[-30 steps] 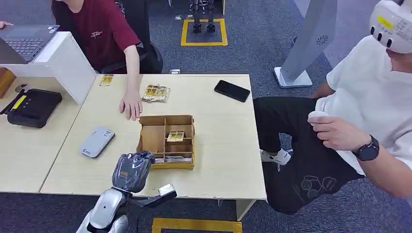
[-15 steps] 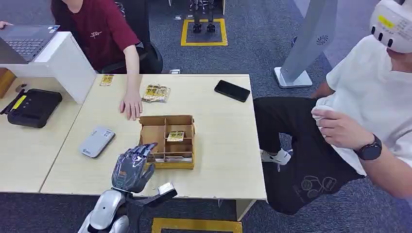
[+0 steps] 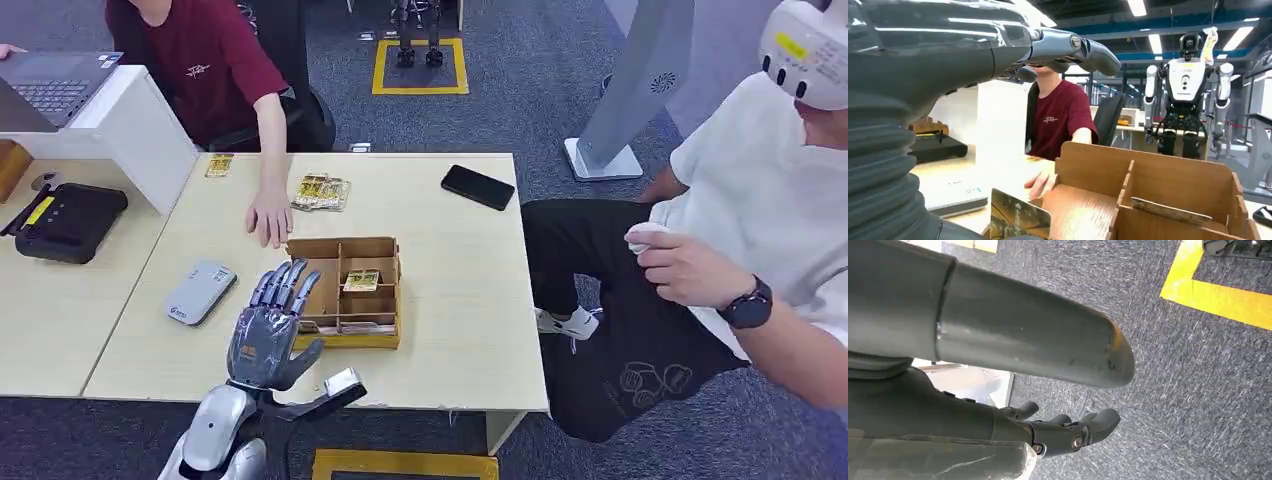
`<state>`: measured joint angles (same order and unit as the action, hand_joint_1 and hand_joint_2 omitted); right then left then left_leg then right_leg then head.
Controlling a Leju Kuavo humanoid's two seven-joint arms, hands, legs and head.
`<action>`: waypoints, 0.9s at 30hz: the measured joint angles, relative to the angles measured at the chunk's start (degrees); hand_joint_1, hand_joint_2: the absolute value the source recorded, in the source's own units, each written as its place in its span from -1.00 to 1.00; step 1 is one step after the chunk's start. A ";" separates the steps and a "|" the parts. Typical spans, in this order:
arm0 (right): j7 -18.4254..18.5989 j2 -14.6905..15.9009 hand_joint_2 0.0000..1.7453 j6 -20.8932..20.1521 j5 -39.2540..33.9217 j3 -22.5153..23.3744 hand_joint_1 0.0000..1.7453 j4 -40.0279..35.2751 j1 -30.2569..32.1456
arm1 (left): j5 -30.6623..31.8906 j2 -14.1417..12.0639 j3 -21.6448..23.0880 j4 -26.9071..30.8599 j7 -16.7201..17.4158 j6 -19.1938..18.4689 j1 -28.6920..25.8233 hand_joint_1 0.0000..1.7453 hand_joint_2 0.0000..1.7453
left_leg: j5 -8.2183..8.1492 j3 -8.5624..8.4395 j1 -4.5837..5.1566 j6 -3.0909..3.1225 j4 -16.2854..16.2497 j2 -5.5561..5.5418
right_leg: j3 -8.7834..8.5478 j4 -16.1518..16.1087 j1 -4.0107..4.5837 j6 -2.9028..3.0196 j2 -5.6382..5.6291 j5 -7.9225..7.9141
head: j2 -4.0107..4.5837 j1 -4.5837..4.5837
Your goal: Pass the card to the sensor for recognition and then transmit it.
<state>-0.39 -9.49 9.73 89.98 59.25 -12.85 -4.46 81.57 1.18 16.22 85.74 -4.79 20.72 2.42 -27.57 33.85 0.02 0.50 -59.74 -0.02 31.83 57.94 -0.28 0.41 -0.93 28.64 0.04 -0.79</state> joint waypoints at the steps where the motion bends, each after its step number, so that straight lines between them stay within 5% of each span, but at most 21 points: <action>1: 0.00 0.00 -1.00 0.00 -0.02 0.00 -1.00 0.00 -0.01 | 0.18 0.00 0.00 0.00 -0.02 -0.02 0.00 -1.00 1.00 | 0.00 0.00 0.00 0.00 0.00 0.00 | 0.00 0.00 0.00 0.00 0.00 0.00 | 0.02 0.00; 27: -0.20 0.02 -1.00 -0.37 -0.04 -1.16 -1.00 0.00 -0.16 | 3.04 -2.95 -1.42 -10.73 1.81 -2.69 3.85 -1.00 1.00 | 0.00 0.00 0.00 0.00 0.00 0.01 | 0.01 0.00 0.00 0.00 -0.01 0.00 | 0.02 0.00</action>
<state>-0.59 -9.46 9.35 89.94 58.10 -12.85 -4.61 84.61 -1.77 14.80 75.01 -2.97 18.03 6.27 -27.57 33.85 0.02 0.50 -59.75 -0.01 31.83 57.94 -0.28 0.41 -0.94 28.64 0.07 -0.79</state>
